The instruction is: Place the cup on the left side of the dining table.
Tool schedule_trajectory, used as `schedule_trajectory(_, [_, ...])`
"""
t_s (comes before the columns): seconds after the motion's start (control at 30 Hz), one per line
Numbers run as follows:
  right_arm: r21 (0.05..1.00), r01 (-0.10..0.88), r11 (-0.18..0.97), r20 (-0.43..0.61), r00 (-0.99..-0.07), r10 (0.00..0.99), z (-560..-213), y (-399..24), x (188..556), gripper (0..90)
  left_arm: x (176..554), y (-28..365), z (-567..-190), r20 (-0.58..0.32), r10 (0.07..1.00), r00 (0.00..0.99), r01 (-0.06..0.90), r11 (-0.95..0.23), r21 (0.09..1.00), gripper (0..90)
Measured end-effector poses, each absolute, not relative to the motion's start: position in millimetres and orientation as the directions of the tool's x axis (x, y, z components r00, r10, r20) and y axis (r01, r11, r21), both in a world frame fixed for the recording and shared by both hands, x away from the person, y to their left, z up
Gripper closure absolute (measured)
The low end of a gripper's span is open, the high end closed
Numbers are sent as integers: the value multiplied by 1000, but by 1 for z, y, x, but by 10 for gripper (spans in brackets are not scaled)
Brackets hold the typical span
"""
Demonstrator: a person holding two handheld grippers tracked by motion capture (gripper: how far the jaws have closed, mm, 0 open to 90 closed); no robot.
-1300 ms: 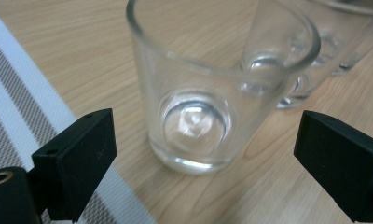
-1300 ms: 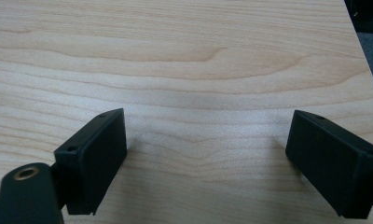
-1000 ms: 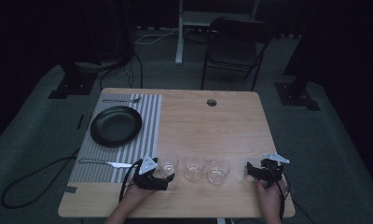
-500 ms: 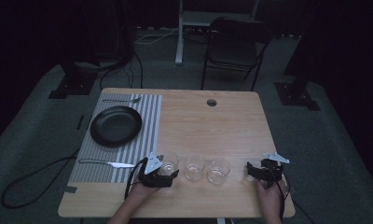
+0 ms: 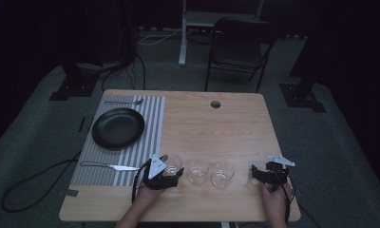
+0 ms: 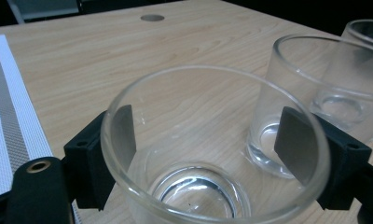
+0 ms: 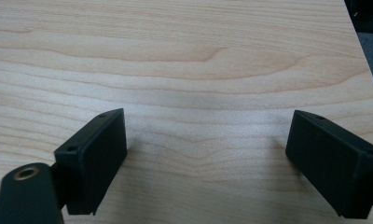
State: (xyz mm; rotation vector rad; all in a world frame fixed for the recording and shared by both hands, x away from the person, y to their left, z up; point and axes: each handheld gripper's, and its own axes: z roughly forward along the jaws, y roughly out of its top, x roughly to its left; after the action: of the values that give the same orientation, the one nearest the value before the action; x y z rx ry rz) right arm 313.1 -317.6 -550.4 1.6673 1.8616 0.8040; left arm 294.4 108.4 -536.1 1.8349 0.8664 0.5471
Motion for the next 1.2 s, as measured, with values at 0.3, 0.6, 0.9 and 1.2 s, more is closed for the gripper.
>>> schedule_trajectory(0.3, [719, 691, 71, 13, -115, 993, -550, -318, 313, 119, 296, 106, -530, -22, 775, 632, 365, -273, 890, 191])
schedule_trajectory(0.6, [720, 691, 71, 13, -115, 993, -550, -318, 313, 119, 301, 108, -525, -41, 781, 624, 388, -264, 883, 191])
schedule_trajectory(0.9, [720, 691, 70, 14, -115, 993, -550, -318, 313, 119, 306, 109, -514, -15, 789, 615, 378, -278, 883, 191])
schedule_trajectory(1.2, [720, 691, 70, 14, -115, 993, -550, -318, 313, 119, 314, 124, -496, 11, 818, 576, 361, -266, 894, 191])
